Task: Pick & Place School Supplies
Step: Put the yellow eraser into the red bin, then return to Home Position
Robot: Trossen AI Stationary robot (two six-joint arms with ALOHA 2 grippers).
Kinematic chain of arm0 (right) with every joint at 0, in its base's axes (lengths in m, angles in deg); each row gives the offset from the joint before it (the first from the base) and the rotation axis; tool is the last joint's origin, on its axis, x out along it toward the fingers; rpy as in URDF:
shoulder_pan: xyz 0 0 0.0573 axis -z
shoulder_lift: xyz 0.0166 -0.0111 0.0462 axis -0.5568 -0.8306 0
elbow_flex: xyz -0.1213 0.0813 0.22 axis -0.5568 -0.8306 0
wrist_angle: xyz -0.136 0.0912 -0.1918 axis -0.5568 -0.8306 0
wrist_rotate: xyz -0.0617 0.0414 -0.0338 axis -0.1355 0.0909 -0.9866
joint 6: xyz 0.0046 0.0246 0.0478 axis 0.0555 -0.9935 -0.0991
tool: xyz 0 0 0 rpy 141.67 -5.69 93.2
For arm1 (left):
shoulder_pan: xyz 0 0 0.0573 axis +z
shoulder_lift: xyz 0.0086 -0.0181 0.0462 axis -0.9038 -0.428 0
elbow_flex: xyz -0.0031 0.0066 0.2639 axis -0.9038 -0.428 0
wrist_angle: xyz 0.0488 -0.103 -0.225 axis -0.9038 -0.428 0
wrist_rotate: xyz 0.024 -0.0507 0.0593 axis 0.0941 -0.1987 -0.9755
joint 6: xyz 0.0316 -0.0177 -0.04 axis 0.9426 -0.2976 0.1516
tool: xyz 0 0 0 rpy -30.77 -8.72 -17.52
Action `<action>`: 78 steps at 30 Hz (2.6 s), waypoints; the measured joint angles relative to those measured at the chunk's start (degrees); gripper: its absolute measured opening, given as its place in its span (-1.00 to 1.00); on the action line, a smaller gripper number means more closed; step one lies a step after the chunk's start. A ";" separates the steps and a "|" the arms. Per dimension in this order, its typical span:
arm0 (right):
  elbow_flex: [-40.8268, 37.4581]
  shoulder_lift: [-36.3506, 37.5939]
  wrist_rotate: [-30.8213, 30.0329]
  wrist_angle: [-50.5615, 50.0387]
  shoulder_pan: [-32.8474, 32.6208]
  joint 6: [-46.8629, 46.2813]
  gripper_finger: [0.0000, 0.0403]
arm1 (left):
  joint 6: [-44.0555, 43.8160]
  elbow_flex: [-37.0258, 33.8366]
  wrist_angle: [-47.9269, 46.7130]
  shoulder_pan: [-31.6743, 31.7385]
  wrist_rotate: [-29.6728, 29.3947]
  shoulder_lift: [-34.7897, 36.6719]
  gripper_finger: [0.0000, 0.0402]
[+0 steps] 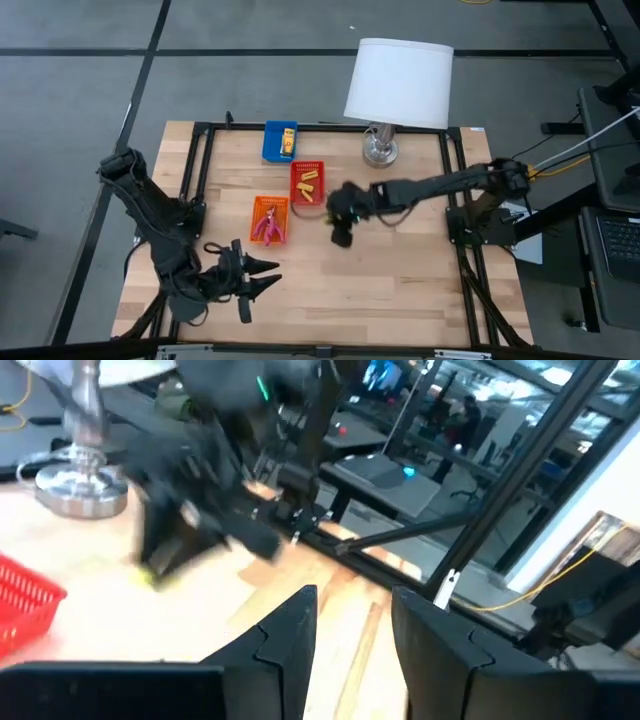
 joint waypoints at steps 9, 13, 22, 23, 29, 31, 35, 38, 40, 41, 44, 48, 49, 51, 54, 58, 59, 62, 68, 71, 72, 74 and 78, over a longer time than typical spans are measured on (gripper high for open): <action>7.69 -5.47 11.08 2.38 16.89 13.57 -0.53 | -6.13 -0.02 -2.33 0.22 0.98 -2.71 -0.37; 8.87 -9.12 16.55 5.00 21.00 17.01 -0.53 | -6.12 -0.02 -2.36 1.13 1.15 -2.69 -0.37; 15.76 -20.33 20.83 8.30 22.36 20.85 -0.53 | -6.83 -0.02 -2.24 4.66 5.60 -2.69 -0.37; 16.43 -21.28 20.85 8.63 22.40 20.87 -0.53 | -6.84 -0.02 -2.02 4.84 5.58 -2.69 -0.37; 16.77 -24.22 20.99 7.81 23.48 22.53 -0.52 | -6.84 -0.02 -0.89 4.87 5.35 -2.67 -0.37; 16.82 -24.23 20.99 8.41 24.01 22.63 -0.52 | -6.80 -0.02 -0.86 4.87 5.35 -2.67 -0.37; 16.83 -24.23 20.90 8.08 24.59 22.44 -0.52 | -6.11 -0.02 -0.96 4.85 5.38 -2.67 -0.37; 16.83 -24.12 20.80 8.24 24.29 21.97 -0.47 | -5.97 -0.02 -0.98 4.85 5.40 -2.67 -0.37; 16.83 -24.12 20.56 8.35 23.65 21.92 -0.41 | -5.67 -0.02 -0.97 4.82 5.42 -2.67 -0.37; 16.83 -24.11 20.12 8.43 23.31 21.92 -0.37 | -5.52 -0.02 -0.98 4.81 5.42 -2.67 -0.37; 16.83 -24.08 19.09 8.44 22.69 21.94 -0.26 | -5.20 -0.02 -0.98 4.83 5.46 -2.67 -0.37; 16.83 -23.84 17.32 8.51 22.54 21.90 -0.17 | -5.12 -0.02 -1.01 4.65 5.51 -2.67 -0.37; 16.81 -23.55 16.92 8.30 22.61 21.88 -0.16 | -5.12 -0.02 -1.01 4.50 5.49 -2.67 -0.37; 16.81 -22.38 16.89 8.36 22.98 20.91 -0.15 | -5.09 -0.02 -1.04 4.35 5.51 -2.67 -0.37; 16.81 -18.91 19.45 8.47 23.33 18.60 -0.16 | -5.09 -0.02 -1.89 3.89 5.20 -2.67 -0.37; 16.18 -12.92 21.27 8.31 22.22 17.29 -0.18 | -5.59 -0.02 -6.37 3.30 2.89 -2.67 -0.37; 15.37 -11.05 21.26 8.14 21.63 17.04 -0.18 | -6.24 -0.02 -7.99 3.30 2.59 -2.67 -0.37; 11.50 -5.72 20.80 8.12 19.70 15.25 -0.20 | -8.33 -0.02 -13.00 3.30 2.73 -2.36 -0.37; -2.51 7.84 16.98 11.60 14.31 5.38 -0.20 | -9.73 -1.20 -21.14 6.75 9.15 -2.06 -0.37; -10.77 15.54 11.48 16.89 9.30 -0.69 -0.20 | -4.75 -5.59 -16.40 10.22 11.66 -1.70 -0.37; -13.20 17.90 9.07 19.01 7.50 -3.01 -0.20 | -1.36 -7.70 -11.86 11.41 12.70 -1.08 -0.37; -17.84 22.63 3.63 20.91 3.72 -7.57 -0.20 | 7.44 -13.10 3.09 14.68 16.70 0.91 -0.37; -23.97 29.73 -8.62 23.54 -4.06 -14.80 -0.20 | 20.81 -26.10 35.13 24.33 32.93 2.88 -0.37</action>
